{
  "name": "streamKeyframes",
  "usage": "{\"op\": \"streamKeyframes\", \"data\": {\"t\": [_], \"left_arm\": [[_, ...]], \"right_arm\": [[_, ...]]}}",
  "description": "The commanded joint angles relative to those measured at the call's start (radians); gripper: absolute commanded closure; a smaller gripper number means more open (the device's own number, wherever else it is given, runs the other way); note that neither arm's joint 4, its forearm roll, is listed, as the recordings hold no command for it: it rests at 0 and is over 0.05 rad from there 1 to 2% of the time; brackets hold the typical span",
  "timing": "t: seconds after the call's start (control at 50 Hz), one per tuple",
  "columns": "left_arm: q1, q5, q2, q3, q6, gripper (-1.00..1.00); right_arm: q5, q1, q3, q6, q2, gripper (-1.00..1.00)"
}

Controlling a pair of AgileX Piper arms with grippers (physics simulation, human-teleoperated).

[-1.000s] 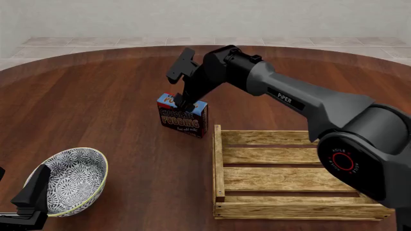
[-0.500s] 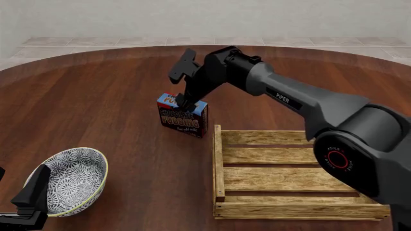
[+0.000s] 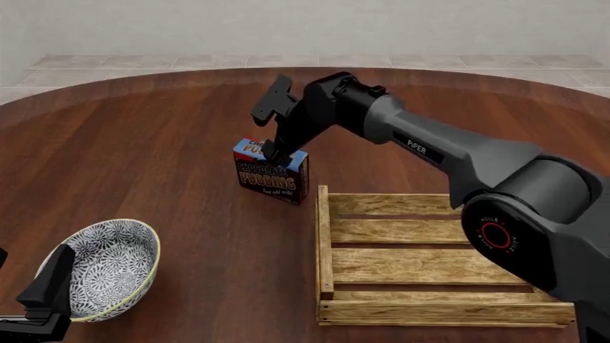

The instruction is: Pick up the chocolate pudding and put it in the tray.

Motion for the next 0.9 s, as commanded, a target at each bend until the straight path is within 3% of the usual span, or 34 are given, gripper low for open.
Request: {"op": "streamKeyframes", "data": {"t": [0.02, 0.9], "left_arm": [[0.000, 0.000, 0.000, 0.000, 0.000, -1.00], [0.000, 0.000, 0.000, 0.000, 0.000, -1.00]], "right_arm": [[-0.006, 0.001, 0.004, 0.005, 0.003, -1.00], [-0.024, 0.005, 0.016, 0.020, 0.016, -1.00]]}}
